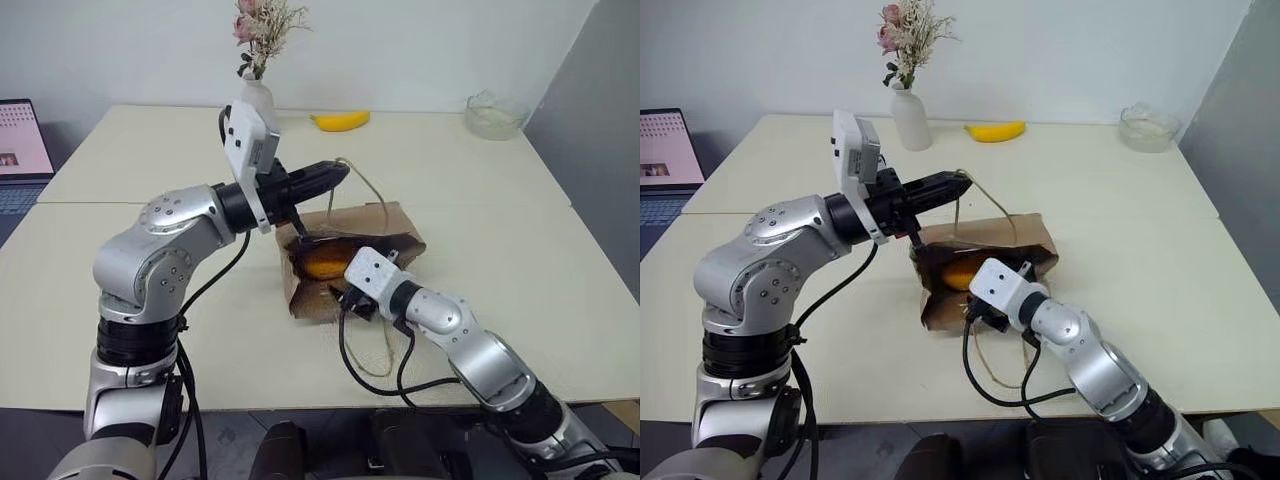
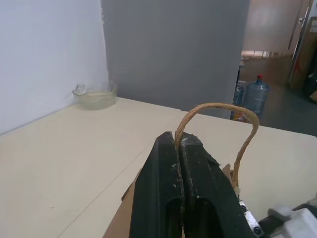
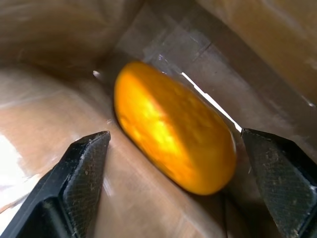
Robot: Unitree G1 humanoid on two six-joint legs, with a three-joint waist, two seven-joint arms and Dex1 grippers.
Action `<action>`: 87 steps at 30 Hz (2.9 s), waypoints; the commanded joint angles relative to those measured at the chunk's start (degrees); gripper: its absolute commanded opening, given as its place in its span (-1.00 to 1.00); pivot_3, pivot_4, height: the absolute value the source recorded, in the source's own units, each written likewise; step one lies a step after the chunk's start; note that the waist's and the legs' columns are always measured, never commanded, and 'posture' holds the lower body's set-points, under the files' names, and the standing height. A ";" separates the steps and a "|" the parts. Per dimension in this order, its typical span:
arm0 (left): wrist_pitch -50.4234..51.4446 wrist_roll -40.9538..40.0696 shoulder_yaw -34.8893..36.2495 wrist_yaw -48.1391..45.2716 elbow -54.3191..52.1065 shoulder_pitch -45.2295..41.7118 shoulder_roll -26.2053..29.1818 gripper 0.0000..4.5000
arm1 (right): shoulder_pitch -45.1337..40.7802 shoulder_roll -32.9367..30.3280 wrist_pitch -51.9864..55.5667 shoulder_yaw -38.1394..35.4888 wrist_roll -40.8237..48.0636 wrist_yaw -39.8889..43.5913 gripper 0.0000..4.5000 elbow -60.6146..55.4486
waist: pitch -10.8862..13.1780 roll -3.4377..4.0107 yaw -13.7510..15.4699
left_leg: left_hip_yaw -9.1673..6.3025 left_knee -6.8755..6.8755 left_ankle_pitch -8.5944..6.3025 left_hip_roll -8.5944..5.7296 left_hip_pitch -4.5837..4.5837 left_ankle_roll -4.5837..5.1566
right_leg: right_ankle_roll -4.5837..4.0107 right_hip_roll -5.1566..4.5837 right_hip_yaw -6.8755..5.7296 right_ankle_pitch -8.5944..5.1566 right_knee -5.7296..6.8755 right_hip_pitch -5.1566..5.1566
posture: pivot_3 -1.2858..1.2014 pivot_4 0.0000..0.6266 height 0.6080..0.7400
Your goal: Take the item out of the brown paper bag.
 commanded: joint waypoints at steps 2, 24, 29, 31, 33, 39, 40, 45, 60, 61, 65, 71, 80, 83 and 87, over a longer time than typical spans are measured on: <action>-0.33 -1.33 0.40 -0.59 -2.74 0.14 0.03 -1.00 | -2.84 2.18 1.36 -0.79 -1.13 0.50 0.97 1.64 | 0.00 0.00 -0.01 | -0.01 -0.01 0.00 0.01 -0.01 0.00 | 0.00 0.00 0.00 0.00 0.00 -0.01 | 0.03 -0.52 1.00; -1.72 0.23 0.15 -0.87 -2.41 0.87 0.34 -1.00 | -16.16 0.68 -7.50 6.45 -13.40 12.89 0.49 18.15 | 0.01 0.01 -0.03 | 0.00 -0.01 0.00 -0.01 -0.01 0.01 | -0.01 0.00 0.01 0.00 -0.02 -0.01 | 0.03 -0.52 1.00; -2.92 2.36 0.01 -0.41 -1.23 1.12 0.62 -1.00 | -14.59 -0.29 -5.99 1.00 -8.16 18.02 0.47 11.08 | 0.02 0.03 0.00 | -0.02 -0.01 0.00 0.00 -0.03 0.01 | -0.01 0.00 -0.01 0.00 -0.02 -0.02 | 0.03 -0.52 1.00; -3.68 3.59 -0.41 -0.22 -0.60 1.23 0.64 -1.00 | -14.35 -1.61 -5.81 -1.46 -4.90 21.48 0.47 7.75 | 0.02 0.03 0.01 | -0.02 -0.01 0.00 0.00 -0.02 0.01 | -0.01 -0.01 -0.01 0.00 -0.02 -0.01 | 0.03 -0.52 1.00; -4.52 4.76 -0.76 -0.10 0.14 1.34 0.55 -1.00 | -14.14 -3.44 -3.80 -5.20 0.48 26.36 0.47 3.38 | 0.02 0.03 0.01 | -0.03 -0.01 0.00 -0.01 -0.02 0.01 | -0.01 0.00 -0.03 0.00 -0.02 -0.01 | 0.03 -0.52 1.00; -6.32 6.36 -1.39 -0.87 1.30 1.61 0.22 -1.00 | -14.91 -13.23 -5.05 -8.34 4.12 33.89 0.47 -0.15 | 0.04 0.04 0.02 | -0.03 -0.01 -0.01 -0.03 -0.03 0.01 | -0.01 -0.02 -0.04 0.00 -0.06 0.01 | 0.03 -0.52 1.00; -6.48 6.53 -1.38 -0.88 1.47 1.59 0.11 -1.00 | -15.12 -14.24 -6.24 -7.84 3.46 33.86 0.47 0.23 | 0.04 0.04 0.02 | -0.02 -0.01 -0.01 -0.02 -0.02 0.01 | -0.01 -0.02 -0.03 0.00 -0.06 0.01 | 0.03 -0.52 1.00; -7.17 7.41 -1.38 -0.93 2.62 1.10 -0.19 -1.00 | -14.02 -14.65 -5.23 -12.04 9.86 35.39 0.47 -2.11 | 0.04 0.04 -0.14 | -0.01 -0.04 -0.01 0.01 -0.01 0.01 | -0.01 0.01 -0.01 0.00 -0.05 -0.02 | 0.03 -0.52 1.00; -8.26 9.45 -1.19 -1.60 2.95 2.49 0.33 -1.00 | -9.51 -26.56 -2.13 -36.36 22.13 31.44 0.47 6.58 | 0.06 0.04 0.17 | 0.01 -0.02 -0.01 -0.06 -0.07 0.02 | -0.01 -0.05 -0.02 0.00 -0.13 0.02 | 0.03 -0.52 1.00; -8.34 9.54 -1.22 -1.61 2.89 2.63 0.34 -1.00 | -8.78 -27.58 -5.02 -35.46 19.77 30.36 0.47 9.50 | 0.06 0.04 0.17 | 0.03 -0.03 -0.01 -0.07 -0.06 0.03 | -0.01 -0.05 -0.01 0.00 -0.15 0.03 | 0.03 -0.52 1.00; -8.78 9.95 -1.55 -1.84 2.98 2.69 0.41 -1.00 | -6.82 -29.50 -17.20 -26.47 7.51 25.98 0.47 24.62 | 0.06 0.04 -0.12 | 0.18 -0.05 -0.02 -0.06 -0.06 0.03 | -0.01 -0.04 0.06 0.00 -0.15 -0.01 | 0.03 -0.52 1.00; -9.01 10.33 -1.36 -2.14 2.86 2.92 0.57 -1.00 | -7.84 -27.93 -22.22 -23.51 3.62 25.31 0.47 34.22 | 0.25 0.34 -0.17 | 0.31 -0.07 -0.01 -0.01 -0.08 0.03 | -0.01 0.02 0.13 0.00 -0.10 -0.09 | 0.03 -0.52 1.00; -9.49 11.24 -0.93 -2.73 3.17 3.43 1.47 -1.00 | -2.00 -33.43 -23.70 -28.60 8.82 33.88 0.99 26.93 | 0.26 0.36 0.04 | 0.19 -0.04 -0.01 -0.05 -0.10 0.02 | 0.00 0.01 0.09 0.00 -0.13 -0.05 | 0.03 -0.52 1.00; -11.45 12.60 -0.81 -3.04 4.51 3.35 1.98 -1.00 | 1.89 -33.18 -17.80 -35.42 19.26 37.25 0.99 15.35 | 0.28 0.35 0.12 | 0.12 -0.04 -0.01 -0.04 -0.10 0.02 | 0.00 0.01 0.07 0.00 -0.15 -0.03 | 0.03 -0.52 1.00; -16.08 15.62 -1.37 -6.31 7.44 3.25 5.00 -1.00 | 1.21 -26.06 -4.01 -41.91 35.46 30.30 0.99 -2.89 | 0.30 0.35 -0.43 | 0.10 -0.04 -0.01 0.07 0.02 0.01 | 0.00 0.06 0.09 0.01 -0.01 -0.01 | 0.03 -0.52 1.00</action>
